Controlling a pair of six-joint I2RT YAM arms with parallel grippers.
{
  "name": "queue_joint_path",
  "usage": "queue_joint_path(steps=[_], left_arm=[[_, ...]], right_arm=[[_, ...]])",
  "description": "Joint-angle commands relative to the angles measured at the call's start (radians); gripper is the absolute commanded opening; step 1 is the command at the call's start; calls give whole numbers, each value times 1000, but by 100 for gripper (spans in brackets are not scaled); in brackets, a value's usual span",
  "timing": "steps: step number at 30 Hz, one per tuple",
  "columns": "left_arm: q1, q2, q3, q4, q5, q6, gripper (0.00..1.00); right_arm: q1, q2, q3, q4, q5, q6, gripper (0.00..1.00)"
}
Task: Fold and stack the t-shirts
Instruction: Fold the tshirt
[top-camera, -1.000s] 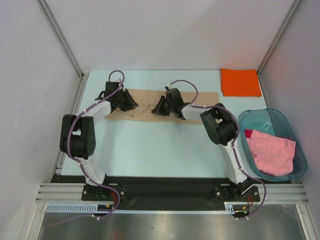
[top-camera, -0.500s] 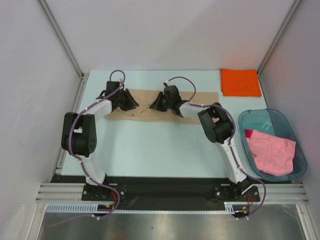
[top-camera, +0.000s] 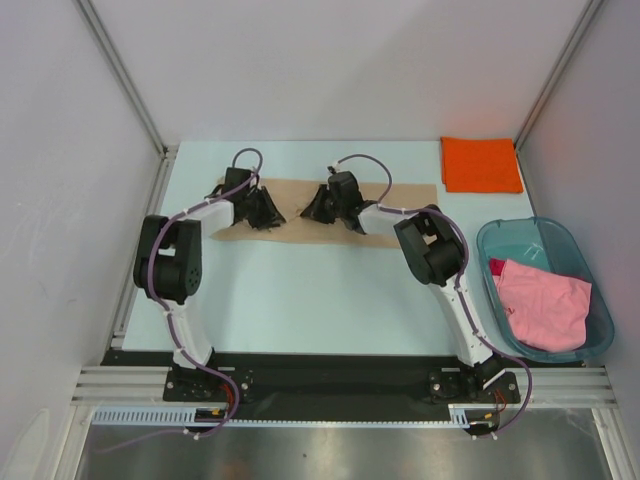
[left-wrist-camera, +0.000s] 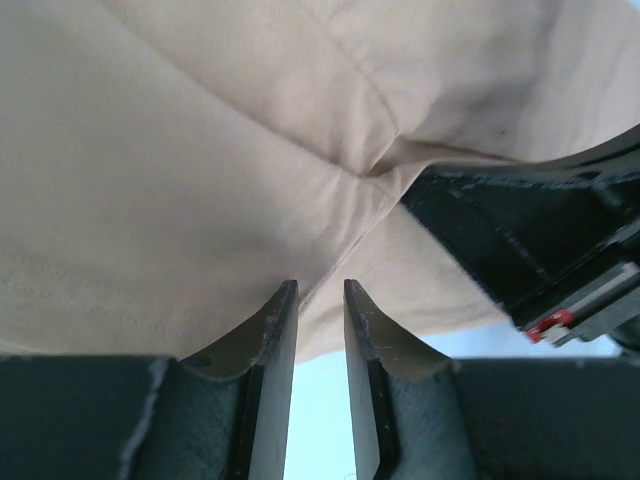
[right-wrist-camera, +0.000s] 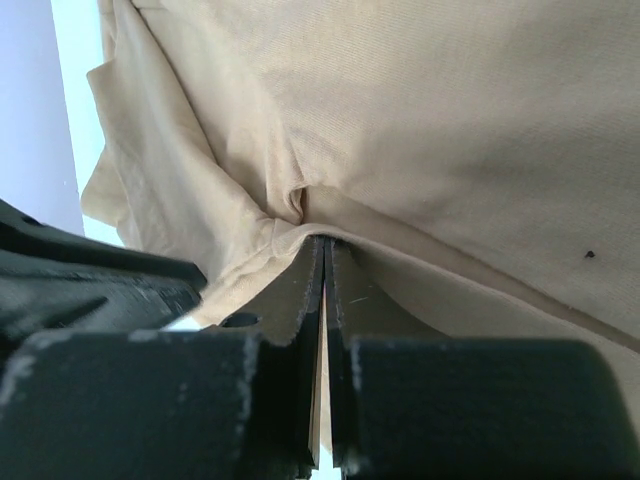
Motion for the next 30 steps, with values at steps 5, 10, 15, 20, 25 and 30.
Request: queue_joint_path(steps=[5, 10, 15, 20, 25, 30], left_arm=[[-15, -51, -78, 4, -53, 35, 30], [-13, -65, -62, 3, -65, 32, 31], [-13, -179, -90, -19, -164, 17, 38], [19, -446, -250, -13, -296, -43, 69], [158, -615, -456, 41, -292, -170, 76], [312, -559, -507, 104, -211, -226, 76]], right_arm=[[-46, 4, 104, -154, -44, -11, 0], [-85, -102, 113, -343, -50, -131, 4], [-174, -322, 9, -529, 19, -269, 29], [-275, -574, -314, -547, 32, -312, 53], [-339, -796, -514, -573, 59, -361, 64], [-390, -947, -746, -486, 87, -295, 69]])
